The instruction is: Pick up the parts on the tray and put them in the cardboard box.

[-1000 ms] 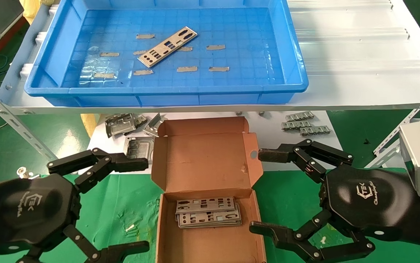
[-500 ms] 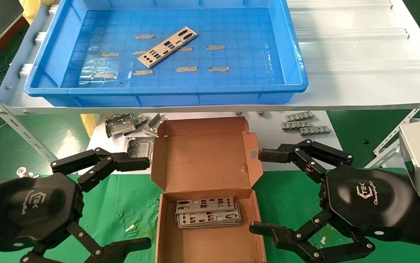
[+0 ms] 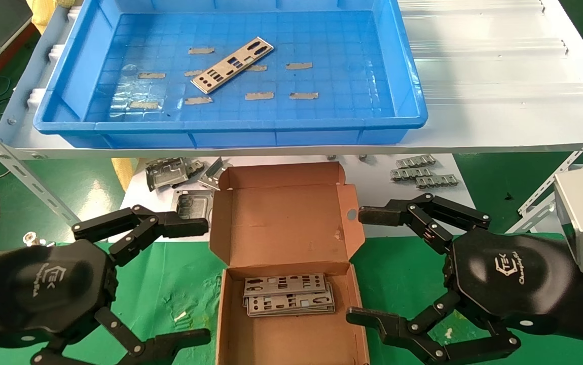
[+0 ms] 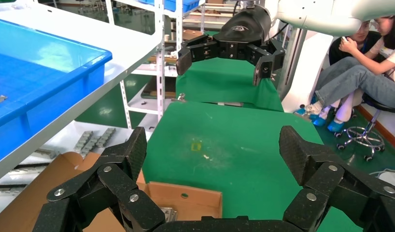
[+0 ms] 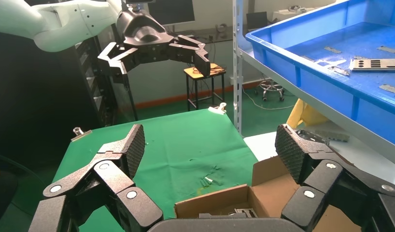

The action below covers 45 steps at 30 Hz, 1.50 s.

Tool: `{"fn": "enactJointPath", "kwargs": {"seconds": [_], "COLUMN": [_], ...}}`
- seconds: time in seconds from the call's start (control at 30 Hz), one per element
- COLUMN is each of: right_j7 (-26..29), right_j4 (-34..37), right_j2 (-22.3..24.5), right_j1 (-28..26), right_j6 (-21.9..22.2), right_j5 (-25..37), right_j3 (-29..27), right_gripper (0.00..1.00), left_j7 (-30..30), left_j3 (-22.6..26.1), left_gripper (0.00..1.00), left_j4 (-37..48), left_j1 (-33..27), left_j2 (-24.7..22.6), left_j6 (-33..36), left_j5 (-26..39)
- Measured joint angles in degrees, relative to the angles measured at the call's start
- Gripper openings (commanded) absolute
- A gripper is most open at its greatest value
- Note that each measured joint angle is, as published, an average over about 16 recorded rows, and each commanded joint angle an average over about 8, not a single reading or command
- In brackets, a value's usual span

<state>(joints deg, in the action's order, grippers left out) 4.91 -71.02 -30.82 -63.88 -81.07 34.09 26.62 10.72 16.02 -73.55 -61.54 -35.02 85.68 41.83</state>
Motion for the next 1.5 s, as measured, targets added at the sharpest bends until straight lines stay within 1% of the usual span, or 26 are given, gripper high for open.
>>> {"fn": "enactJointPath", "kwargs": {"seconds": [1.5], "right_j7": [0.0], "right_j4": [0.0], "right_j2": [0.0], "right_j1": [0.0], "right_j6": [0.0], "right_j5": [0.0], "right_j3": [0.0], "right_gripper": [1.00], "left_j7": [-0.1], "left_j3": [0.1], "left_gripper": [1.00], "left_j4": [0.2], "left_j1": [-0.1], "left_j2": [-0.1], "left_j6": [0.0], "left_j5": [0.1]}}
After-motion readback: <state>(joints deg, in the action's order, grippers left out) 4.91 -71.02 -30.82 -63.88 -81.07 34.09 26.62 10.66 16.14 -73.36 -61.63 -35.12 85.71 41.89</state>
